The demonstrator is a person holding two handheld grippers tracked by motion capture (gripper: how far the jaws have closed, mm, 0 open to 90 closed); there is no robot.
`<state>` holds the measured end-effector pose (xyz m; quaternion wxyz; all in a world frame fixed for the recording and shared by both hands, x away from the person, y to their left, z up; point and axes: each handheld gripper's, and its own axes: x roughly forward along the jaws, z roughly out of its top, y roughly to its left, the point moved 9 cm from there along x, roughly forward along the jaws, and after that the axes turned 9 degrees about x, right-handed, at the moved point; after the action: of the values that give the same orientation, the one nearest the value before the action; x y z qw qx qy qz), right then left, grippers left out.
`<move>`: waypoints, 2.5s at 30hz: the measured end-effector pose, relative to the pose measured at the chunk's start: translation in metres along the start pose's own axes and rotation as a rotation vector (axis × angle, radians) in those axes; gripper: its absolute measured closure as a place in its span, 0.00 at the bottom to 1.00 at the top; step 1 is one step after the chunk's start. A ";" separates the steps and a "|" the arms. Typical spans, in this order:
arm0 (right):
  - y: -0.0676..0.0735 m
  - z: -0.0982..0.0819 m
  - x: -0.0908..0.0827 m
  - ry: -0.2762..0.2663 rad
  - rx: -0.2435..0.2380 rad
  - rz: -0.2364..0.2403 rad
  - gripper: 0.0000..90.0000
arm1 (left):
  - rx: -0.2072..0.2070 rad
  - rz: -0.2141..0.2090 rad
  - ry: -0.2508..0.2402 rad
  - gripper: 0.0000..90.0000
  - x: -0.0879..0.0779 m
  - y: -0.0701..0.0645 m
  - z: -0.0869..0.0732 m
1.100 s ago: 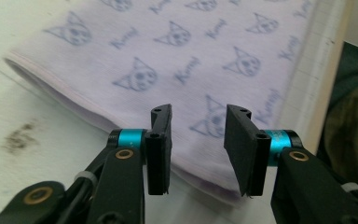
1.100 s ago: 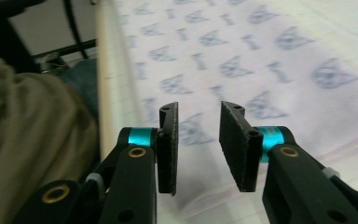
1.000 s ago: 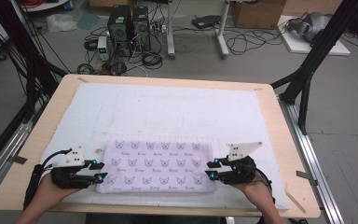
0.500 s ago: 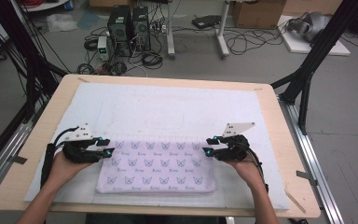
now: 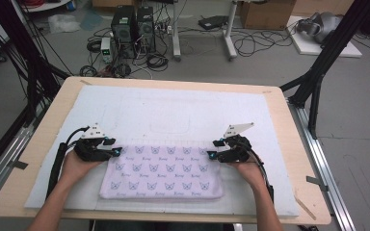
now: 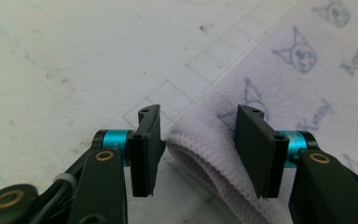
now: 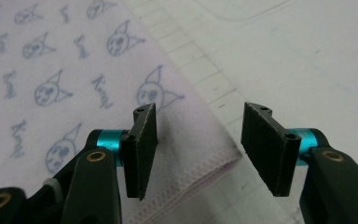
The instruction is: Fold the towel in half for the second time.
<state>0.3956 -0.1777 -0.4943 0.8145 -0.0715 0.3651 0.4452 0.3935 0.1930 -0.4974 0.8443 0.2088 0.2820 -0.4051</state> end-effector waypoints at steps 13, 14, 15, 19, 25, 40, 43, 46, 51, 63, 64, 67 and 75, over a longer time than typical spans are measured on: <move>0.008 -0.009 0.005 0.047 -0.010 0.040 0.78 | -0.051 -0.078 0.000 0.70 0.002 -0.003 -0.003; 0.009 -0.009 0.005 0.045 -0.006 0.052 0.83 | -0.045 -0.078 0.000 0.73 0.002 -0.003 -0.003; 0.010 -0.009 0.005 0.041 -0.012 0.054 0.86 | -0.034 -0.077 0.003 0.77 0.001 -0.005 -0.002; 0.014 -0.008 -0.001 0.026 -0.022 0.059 0.90 | 0.014 -0.043 0.013 0.89 -0.001 -0.008 0.002; 0.010 0.001 -0.012 -0.002 -0.018 0.045 0.90 | -0.006 -0.003 -0.024 0.91 -0.002 -0.001 0.018; -0.052 0.076 -0.035 -0.038 -0.020 -0.124 0.90 | -0.039 0.126 -0.079 0.91 0.019 0.063 0.102; -0.070 0.090 -0.032 -0.081 0.011 -0.162 0.76 | -0.071 0.160 -0.029 0.80 0.030 0.080 0.103; -0.081 0.091 -0.027 -0.108 0.078 -0.162 0.67 | -0.095 0.153 -0.004 0.72 0.033 0.084 0.095; -0.078 0.082 -0.025 -0.086 0.122 -0.131 0.58 | -0.099 0.122 -0.042 0.70 0.024 0.076 0.087; -0.054 0.077 -0.028 -0.117 0.127 -0.107 0.37 | -0.068 0.063 -0.097 0.59 0.008 0.049 0.077; -0.053 0.076 -0.027 -0.112 0.130 -0.106 0.36 | -0.068 0.061 -0.107 0.59 0.007 0.048 0.077; -0.048 0.075 -0.026 -0.116 0.114 -0.104 0.31 | -0.071 0.039 -0.121 0.55 0.005 0.042 0.075; -0.028 0.074 -0.026 -0.138 0.067 -0.098 0.23 | -0.073 -0.005 -0.161 0.46 -0.005 0.030 0.069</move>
<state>0.4477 -0.1788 -0.4294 0.8605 -0.0313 0.3187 0.3963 0.4366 0.1731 -0.4383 0.8702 0.1441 0.2284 -0.4120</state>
